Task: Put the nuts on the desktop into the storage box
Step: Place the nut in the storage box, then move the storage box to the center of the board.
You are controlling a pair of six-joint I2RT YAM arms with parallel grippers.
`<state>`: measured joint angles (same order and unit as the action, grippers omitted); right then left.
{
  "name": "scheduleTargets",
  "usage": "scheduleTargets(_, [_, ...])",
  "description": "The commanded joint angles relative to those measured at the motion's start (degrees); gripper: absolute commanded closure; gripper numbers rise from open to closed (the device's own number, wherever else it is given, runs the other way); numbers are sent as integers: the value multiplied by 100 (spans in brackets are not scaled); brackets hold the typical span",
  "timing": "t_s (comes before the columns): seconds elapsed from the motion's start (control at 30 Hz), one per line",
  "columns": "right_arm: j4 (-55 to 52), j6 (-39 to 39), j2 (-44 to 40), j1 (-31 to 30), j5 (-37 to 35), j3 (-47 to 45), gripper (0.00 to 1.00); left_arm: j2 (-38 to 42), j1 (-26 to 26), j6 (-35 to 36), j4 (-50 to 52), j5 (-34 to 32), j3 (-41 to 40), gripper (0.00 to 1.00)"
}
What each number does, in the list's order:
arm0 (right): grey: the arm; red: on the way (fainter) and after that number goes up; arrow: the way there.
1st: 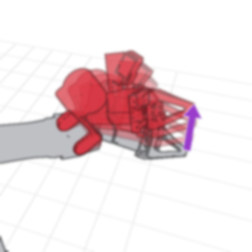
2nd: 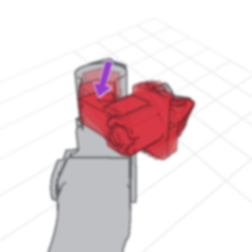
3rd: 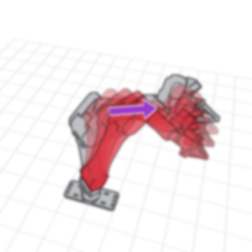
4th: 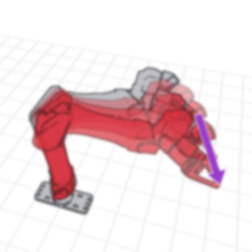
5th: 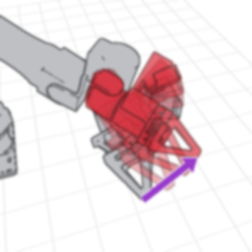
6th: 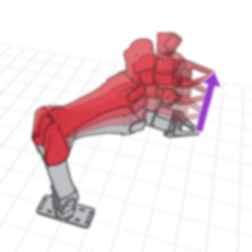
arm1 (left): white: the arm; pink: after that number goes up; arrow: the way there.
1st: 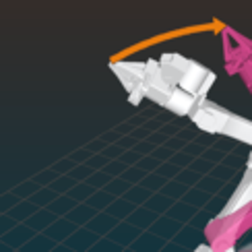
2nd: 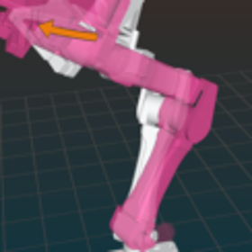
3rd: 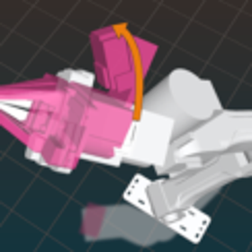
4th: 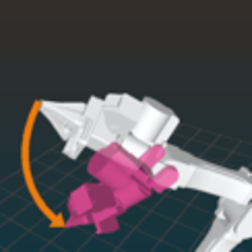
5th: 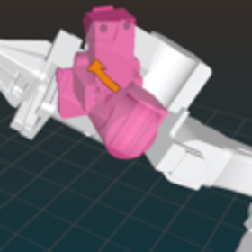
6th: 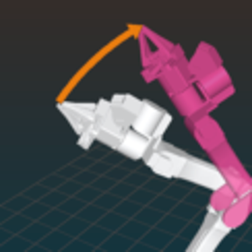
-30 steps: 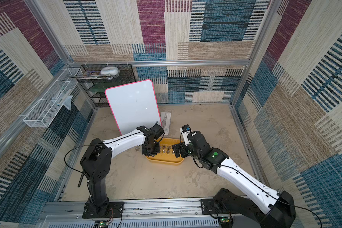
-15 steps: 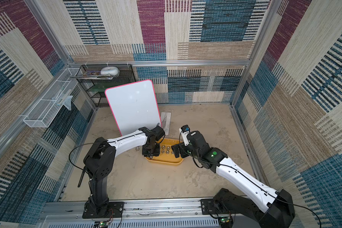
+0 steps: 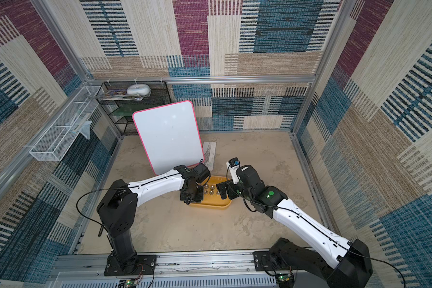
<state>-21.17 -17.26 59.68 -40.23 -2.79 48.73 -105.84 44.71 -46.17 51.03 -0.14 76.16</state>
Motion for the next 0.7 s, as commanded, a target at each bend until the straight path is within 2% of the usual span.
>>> scheduleTargets(0.0, [20,-43,9,6,-57,49,1,254,82,-244,95,34,-312,63])
scheduleTargets(0.37, [208,-75,140,23,264,-34,1,1563,462,-832,61,34,-1701,63])
scheduleTargets(0.67, [-66,265,975,13,1020,-52,0,2450,555,-1166,54,-129,-2516,62])
